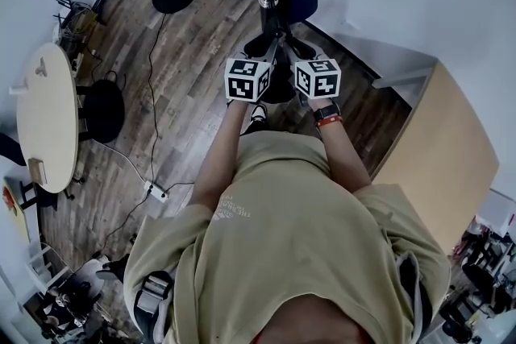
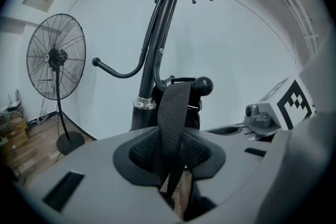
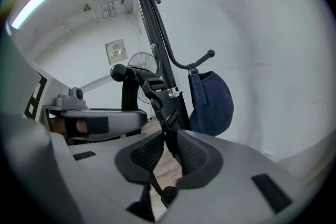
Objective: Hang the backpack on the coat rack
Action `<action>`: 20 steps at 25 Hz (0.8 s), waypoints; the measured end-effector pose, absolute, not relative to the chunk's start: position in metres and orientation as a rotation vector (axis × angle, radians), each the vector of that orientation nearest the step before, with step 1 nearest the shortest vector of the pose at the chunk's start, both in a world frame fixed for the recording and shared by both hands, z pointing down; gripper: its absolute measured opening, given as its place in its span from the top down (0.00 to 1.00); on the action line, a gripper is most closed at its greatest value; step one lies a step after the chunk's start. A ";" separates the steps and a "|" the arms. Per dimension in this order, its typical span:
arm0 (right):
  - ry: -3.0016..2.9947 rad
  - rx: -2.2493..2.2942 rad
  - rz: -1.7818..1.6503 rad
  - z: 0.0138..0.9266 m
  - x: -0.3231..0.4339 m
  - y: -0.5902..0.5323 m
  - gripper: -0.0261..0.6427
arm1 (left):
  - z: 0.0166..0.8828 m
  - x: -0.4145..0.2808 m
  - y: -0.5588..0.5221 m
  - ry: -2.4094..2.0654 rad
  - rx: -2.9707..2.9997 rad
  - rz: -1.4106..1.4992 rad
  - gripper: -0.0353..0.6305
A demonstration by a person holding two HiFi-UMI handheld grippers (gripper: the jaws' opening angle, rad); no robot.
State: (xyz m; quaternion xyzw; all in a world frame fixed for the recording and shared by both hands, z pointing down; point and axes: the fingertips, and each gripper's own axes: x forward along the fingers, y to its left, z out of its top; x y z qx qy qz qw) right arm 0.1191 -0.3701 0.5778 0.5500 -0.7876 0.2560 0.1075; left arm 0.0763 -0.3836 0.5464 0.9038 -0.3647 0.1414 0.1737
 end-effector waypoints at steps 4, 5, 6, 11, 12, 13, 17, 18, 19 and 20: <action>-2.318 1.630 0.773 0.574 0.121 -0.360 0.84 | 0.542 0.070 -0.374 -1.057 2.562 0.396 0.72; -2.319 1.632 0.772 0.572 0.122 -0.357 0.84 | 0.541 0.069 -0.371 -1.065 2.563 0.397 0.71; -2.322 1.633 0.768 0.571 0.123 -0.354 0.84 | 0.541 0.069 -0.368 -1.075 2.564 0.399 0.70; -2.349 1.655 0.725 0.557 0.125 -0.344 0.84 | 0.534 0.055 -0.359 -1.137 2.550 0.373 0.67; -2.356 1.655 0.711 0.554 0.126 -0.342 0.84 | 0.533 0.053 -0.357 -1.145 2.547 0.365 0.67; -2.360 1.657 0.698 0.552 0.128 -0.340 0.83 | 0.532 0.053 -0.355 -1.152 2.545 0.360 0.67; -2.373 1.676 0.673 0.543 0.134 -0.330 0.83 | 0.528 0.054 -0.342 -1.178 2.550 0.347 0.68; -2.376 1.683 0.667 0.541 0.134 -0.326 0.83 | 0.526 0.053 -0.338 -1.185 2.553 0.339 0.69; -2.379 1.691 0.659 0.538 0.135 -0.322 0.83 | 0.523 0.052 -0.334 -1.193 2.557 0.330 0.69; -2.381 1.701 0.648 0.536 0.136 -0.318 0.84 | 0.520 0.052 -0.330 -1.203 2.560 0.321 0.70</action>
